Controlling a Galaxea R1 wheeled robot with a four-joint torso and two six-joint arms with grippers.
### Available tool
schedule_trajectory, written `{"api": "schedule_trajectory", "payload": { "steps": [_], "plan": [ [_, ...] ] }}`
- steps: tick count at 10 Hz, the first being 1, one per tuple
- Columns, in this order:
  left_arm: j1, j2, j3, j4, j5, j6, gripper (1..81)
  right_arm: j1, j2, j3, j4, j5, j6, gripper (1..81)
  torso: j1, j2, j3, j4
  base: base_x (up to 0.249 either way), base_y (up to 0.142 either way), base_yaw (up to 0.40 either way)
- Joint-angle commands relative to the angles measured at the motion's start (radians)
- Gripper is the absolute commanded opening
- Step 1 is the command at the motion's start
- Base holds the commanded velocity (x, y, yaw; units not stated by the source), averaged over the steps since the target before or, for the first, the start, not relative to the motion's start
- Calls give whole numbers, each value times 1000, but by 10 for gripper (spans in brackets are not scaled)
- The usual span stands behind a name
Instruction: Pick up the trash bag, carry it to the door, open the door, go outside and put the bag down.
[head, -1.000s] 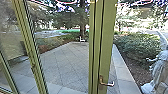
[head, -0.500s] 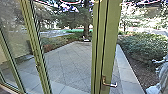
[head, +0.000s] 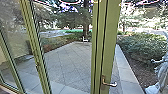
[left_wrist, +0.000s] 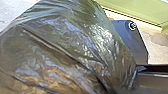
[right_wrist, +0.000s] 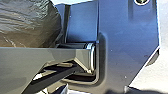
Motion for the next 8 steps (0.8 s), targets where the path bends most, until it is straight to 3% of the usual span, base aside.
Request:
{"api": "schedule_trajectory", "payload": {
  "steps": [1, 4, 8],
  "plan": [
    [-55, -5, 6, -3, 49, 2, 10, 51, 17, 17, -1, -65, -9, 811, 0, 0, 0, 0, 0, 0, 0],
    [-57, -27, 22, 0, 127, 4, 10, 43, -52, 129, 4, -65, -9, 811, 0, 0, 0, 0, 0, 0, 0],
    [-57, -128, 144, -6, 146, -6, 10, 25, -245, 427, 1, -20, -11, 811, 0, 0, 0, 0, 0, 0, 0]
  ]
}}
